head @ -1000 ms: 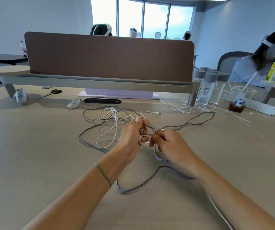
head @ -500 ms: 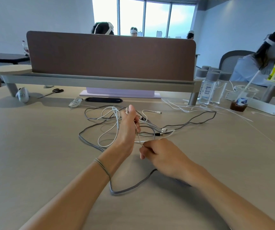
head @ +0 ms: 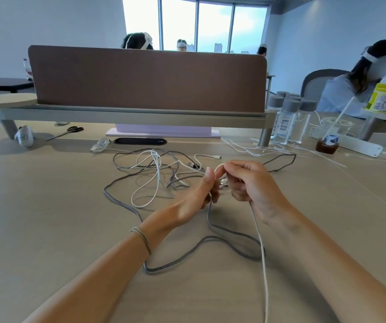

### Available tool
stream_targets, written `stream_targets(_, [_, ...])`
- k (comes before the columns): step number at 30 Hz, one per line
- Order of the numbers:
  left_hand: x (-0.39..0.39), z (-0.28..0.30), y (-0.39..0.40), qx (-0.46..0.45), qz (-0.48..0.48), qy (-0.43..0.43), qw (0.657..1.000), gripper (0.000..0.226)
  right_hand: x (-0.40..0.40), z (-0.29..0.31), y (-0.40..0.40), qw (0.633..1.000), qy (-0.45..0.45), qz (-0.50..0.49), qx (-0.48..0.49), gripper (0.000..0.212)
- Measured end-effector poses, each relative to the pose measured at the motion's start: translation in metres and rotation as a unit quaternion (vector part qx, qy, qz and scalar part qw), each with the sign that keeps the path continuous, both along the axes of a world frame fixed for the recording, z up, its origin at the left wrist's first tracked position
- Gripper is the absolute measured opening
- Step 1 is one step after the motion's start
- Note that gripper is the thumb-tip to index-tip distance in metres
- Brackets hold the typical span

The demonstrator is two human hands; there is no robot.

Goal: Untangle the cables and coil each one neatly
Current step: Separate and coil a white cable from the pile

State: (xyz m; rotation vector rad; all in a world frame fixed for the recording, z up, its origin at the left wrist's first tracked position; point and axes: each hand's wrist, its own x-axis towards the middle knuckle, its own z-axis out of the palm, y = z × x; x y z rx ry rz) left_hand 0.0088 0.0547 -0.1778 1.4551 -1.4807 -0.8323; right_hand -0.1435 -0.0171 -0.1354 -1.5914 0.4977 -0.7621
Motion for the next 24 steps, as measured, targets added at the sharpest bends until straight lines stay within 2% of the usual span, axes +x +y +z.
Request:
stream_targets(3, [-0.010, 0.006, 0.004, -0.053, -0.019, -0.019, 0.998, 0.055, 0.001, -0.002, -0.005, 0.999, 0.012, -0.045, -0.018, 0.037])
stream_targets(4, [-0.013, 0.007, 0.003, -0.077, -0.009, -0.019, 0.997, 0.050, 0.001, -0.004, -0.007, 0.998, 0.018, -0.059, -0.021, 0.037])
stream_targets(6, [-0.013, 0.007, 0.002, -0.092, 0.019, 0.045, 0.995, 0.046, 0.000, -0.006, -0.011, 0.995, 0.034, -0.081, -0.039, 0.036])
stream_targets(10, [-0.011, 0.010, 0.002, -0.086, 0.069, 0.198, 0.974, 0.026, 0.001, -0.015, -0.016, 0.978, 0.111, -0.112, -0.139, 0.038])
stream_targets(16, [-0.002, 0.009, -0.003, -0.082, 0.113, 0.339, 0.930, 0.047, 0.009, -0.025, -0.009, 0.948, 0.187, -0.091, -0.239, 0.035])
stream_targets(21, [0.001, 0.013, -0.004, -0.087, 0.160, 0.426, 0.886, 0.041, 0.018, -0.041, -0.002, 0.891, 0.275, -0.093, -0.348, 0.030])
stream_targets(24, [0.006, 0.016, -0.004, -0.090, 0.151, 0.505, 0.845, 0.042, 0.020, -0.046, 0.001, 0.873, 0.311, -0.091, -0.365, 0.027])
